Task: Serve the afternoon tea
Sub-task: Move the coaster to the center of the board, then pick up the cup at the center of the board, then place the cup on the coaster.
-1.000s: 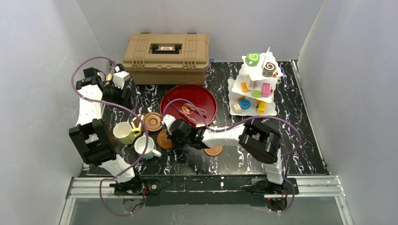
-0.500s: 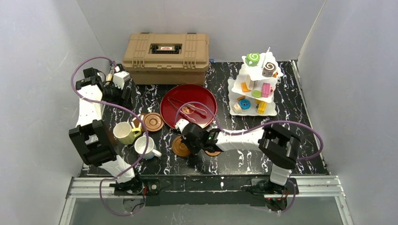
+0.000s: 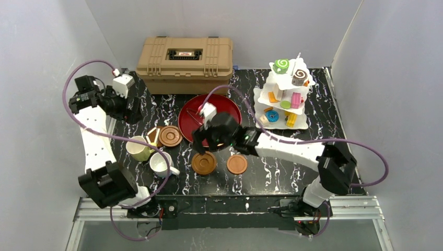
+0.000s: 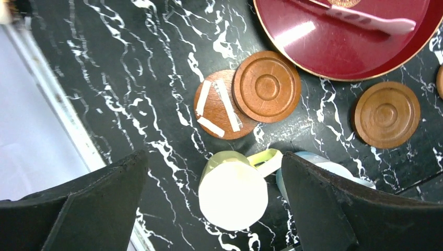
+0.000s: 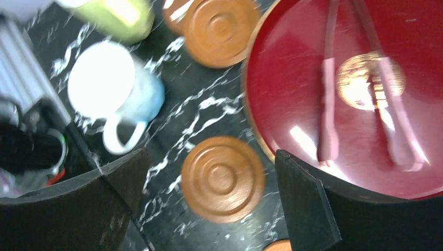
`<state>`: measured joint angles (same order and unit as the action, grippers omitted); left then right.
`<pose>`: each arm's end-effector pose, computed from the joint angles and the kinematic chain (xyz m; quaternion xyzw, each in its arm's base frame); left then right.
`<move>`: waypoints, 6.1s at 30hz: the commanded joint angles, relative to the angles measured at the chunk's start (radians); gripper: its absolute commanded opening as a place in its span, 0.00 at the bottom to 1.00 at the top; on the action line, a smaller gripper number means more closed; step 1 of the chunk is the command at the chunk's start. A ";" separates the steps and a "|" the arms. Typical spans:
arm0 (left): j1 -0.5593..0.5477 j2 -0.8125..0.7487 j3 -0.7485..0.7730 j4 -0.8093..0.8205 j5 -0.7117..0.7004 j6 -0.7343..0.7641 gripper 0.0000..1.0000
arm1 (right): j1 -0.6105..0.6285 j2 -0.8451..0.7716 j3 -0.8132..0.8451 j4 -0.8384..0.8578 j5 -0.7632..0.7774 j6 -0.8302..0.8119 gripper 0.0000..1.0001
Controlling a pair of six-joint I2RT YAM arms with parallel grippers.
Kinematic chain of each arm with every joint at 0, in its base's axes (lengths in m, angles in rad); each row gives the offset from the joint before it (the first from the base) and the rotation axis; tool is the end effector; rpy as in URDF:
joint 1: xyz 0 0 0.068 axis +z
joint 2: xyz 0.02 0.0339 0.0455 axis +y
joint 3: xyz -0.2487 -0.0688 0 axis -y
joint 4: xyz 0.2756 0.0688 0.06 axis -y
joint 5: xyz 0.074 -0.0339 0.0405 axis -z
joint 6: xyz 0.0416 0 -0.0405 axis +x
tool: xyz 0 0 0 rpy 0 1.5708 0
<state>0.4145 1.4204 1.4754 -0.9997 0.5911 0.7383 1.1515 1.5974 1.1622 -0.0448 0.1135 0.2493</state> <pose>0.3006 0.1069 0.3465 0.2352 0.8838 -0.0718 0.3980 0.1688 0.3672 0.2471 -0.3456 0.7810 0.2967 0.4272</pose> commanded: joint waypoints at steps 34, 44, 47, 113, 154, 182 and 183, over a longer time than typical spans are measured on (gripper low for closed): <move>0.100 -0.022 0.075 -0.177 -0.122 -0.199 0.98 | 0.263 0.439 0.284 0.155 0.099 -0.190 0.74; 0.101 -0.005 0.066 -0.181 -0.116 -0.207 0.98 | 0.258 0.460 0.277 0.190 0.073 -0.246 0.48; 0.101 -0.009 0.062 -0.181 -0.114 -0.206 0.98 | 0.257 0.464 0.279 0.208 0.049 -0.274 0.33; 0.112 0.026 0.114 -0.209 -0.060 -0.178 0.91 | 0.145 -0.575 -0.691 0.197 0.567 -0.025 0.01; 0.111 0.034 0.120 -0.223 -0.069 -0.171 0.91 | 0.241 -0.653 -0.782 0.159 0.627 0.061 0.01; 0.111 0.021 0.149 -0.262 -0.068 -0.153 0.94 | 0.280 -0.689 -0.766 0.083 0.709 0.084 0.98; 0.112 0.024 0.161 -0.273 -0.061 -0.152 0.94 | 0.283 -0.695 -0.739 0.064 0.726 0.073 0.98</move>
<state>0.5209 1.4506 1.5761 -1.2137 0.5106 0.5701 1.4227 0.9337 0.3336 0.0490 0.7582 0.3553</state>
